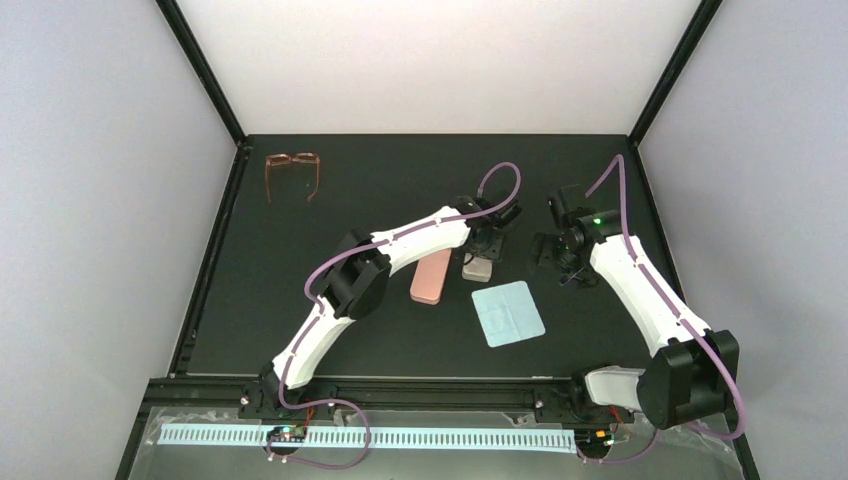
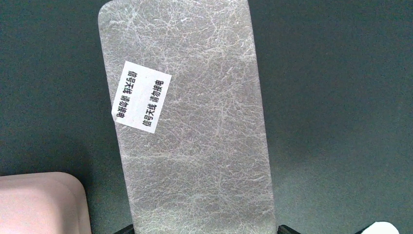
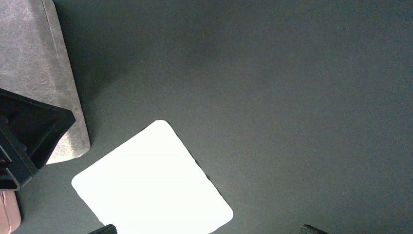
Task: Organize the sunglasses
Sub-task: Pick up the sunglasses case from the center of the board.
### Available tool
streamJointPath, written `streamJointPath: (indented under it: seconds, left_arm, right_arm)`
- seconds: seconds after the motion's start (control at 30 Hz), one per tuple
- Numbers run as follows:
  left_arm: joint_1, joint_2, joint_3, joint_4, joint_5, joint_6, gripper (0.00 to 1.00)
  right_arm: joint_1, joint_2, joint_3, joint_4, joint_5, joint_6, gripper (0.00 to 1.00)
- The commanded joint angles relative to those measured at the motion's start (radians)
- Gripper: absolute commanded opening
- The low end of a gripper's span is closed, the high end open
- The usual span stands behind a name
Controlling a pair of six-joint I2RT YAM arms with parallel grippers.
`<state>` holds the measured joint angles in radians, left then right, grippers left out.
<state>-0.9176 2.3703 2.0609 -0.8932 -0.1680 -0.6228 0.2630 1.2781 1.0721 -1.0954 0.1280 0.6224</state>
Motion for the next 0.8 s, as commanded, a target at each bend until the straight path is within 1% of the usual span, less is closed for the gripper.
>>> streamJointPath:
  seconds: [0.0,0.13,0.23,0.37,0.47,0.57,0.7,0.77]
  left_arm:
    - [-0.004,0.034,0.054,-0.041,-0.027,-0.017,0.72]
    - [-0.003,0.035,0.056,-0.048,-0.025,-0.019,0.66]
    - [-0.003,0.013,0.055,-0.043,-0.019,-0.012,0.53]
    - [0.006,-0.053,0.053,-0.024,0.016,0.013,0.43]
    - [0.036,-0.143,0.04,0.003,0.089,0.035,0.4]
    - [0.077,-0.246,-0.005,0.05,0.199,0.065,0.36]
    - [0.137,-0.387,-0.076,0.073,0.319,0.079,0.33]
    - [0.165,-0.455,-0.123,0.09,0.369,0.083,0.29]
  right_arm:
    - [-0.005,0.001,-0.009,0.012,0.0,-0.013,1.0]
    - [-0.005,-0.003,-0.008,0.013,0.0,-0.013,1.0]
    - [-0.006,-0.007,0.003,0.008,0.011,-0.016,1.0]
    - [-0.005,-0.025,0.03,0.004,0.018,-0.026,1.0]
    - [-0.005,-0.045,0.068,0.004,0.011,-0.035,1.0]
    - [-0.005,-0.069,0.113,0.009,-0.016,-0.037,1.0]
    - [-0.005,-0.106,0.158,0.065,-0.121,-0.036,1.0]
    - [-0.006,-0.123,0.173,0.106,-0.186,-0.027,1.0]
